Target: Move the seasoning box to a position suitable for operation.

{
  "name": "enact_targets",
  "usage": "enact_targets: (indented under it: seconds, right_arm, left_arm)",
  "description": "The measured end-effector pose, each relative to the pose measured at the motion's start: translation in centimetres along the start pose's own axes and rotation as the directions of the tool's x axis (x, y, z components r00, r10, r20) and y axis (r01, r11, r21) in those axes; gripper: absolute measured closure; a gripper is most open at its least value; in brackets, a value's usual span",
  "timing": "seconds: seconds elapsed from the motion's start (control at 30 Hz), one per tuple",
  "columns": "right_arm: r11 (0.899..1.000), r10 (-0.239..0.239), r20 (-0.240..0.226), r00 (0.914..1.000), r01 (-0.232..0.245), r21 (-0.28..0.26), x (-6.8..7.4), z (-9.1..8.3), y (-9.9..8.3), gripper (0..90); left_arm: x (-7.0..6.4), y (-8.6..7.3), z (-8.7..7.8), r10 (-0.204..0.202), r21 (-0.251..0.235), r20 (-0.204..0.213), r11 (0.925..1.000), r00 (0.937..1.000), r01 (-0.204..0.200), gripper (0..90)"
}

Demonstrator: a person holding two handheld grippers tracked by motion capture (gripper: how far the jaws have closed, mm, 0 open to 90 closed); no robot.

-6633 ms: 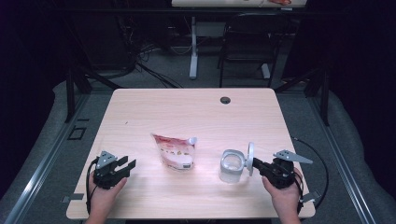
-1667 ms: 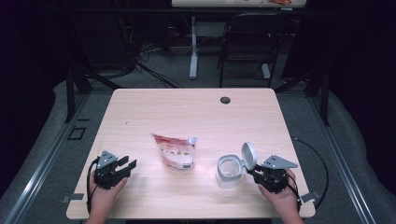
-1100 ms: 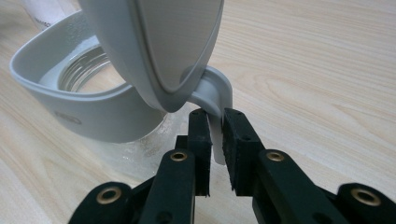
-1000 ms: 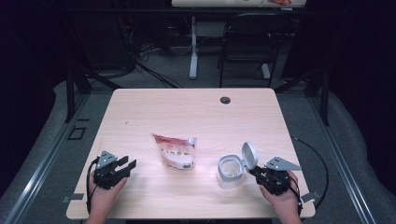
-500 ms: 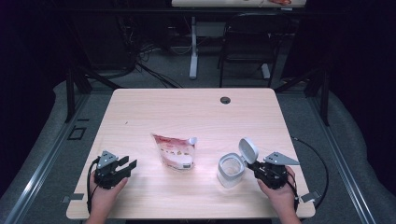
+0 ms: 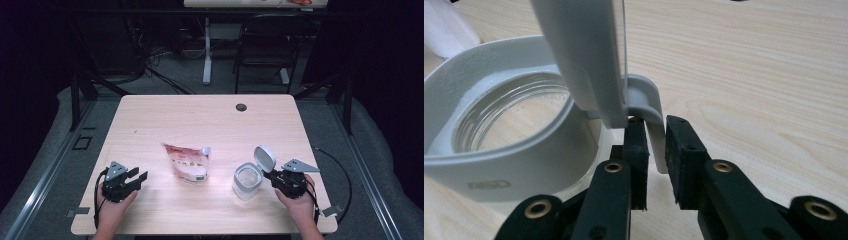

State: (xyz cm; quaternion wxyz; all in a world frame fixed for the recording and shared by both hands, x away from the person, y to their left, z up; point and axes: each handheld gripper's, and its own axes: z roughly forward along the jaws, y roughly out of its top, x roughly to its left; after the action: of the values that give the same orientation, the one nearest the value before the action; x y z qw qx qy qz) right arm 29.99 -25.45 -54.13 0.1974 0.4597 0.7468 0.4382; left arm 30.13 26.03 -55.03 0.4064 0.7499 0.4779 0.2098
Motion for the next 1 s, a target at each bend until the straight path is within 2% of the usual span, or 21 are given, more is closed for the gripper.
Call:
enact_targets:
  seconds: [0.27,0.37,0.5,0.7,0.8,1.0]
  right_arm:
    - [1.0,-0.01,0.0,0.9999,0.01,-0.003,-0.2,0.9,0.6,79.9]
    - [1.0,0.003,-0.014,0.9999,-0.003,-0.006,-0.4,1.2,0.7,79.5]
    - [1.0,-0.008,-0.013,0.9999,0.008,-0.003,-0.5,1.3,0.8,74.1]
    - [1.0,-0.007,0.025,0.9997,0.008,-0.024,-0.8,-0.4,0.4,60.6]
    - [0.998,0.006,0.049,0.9988,-0.003,-0.058,-1.0,-1.6,0.2,54.4]
    - [0.996,0.021,0.074,0.997,-0.014,-0.086,-1.0,-3.7,-0.3,49.1]
  left_arm:
    - [0.1,0.0,0.0,0.001,0.003,0.006,1.0,1.0,-0.001,58.1]
    - [-0.1,0.0,0.0,0.008,0.003,0.016,1.0,0.9998,-0.008,57.9]
    - [-0.2,0.0,0.1,0.013,0.002,0.02,0.9999,0.9997,-0.013,57.9]
    - [-0.1,0.0,-0.4,0.008,-0.014,0.02,0.9999,0.9998,-0.007,57.7]
    - [-0.1,0.1,-0.7,0.003,-0.015,0.026,0.9999,0.9997,-0.003,57.7]
    - [-0.4,0.7,-1.1,0.022,-0.02,0.058,0.9996,0.9981,-0.021,58.0]
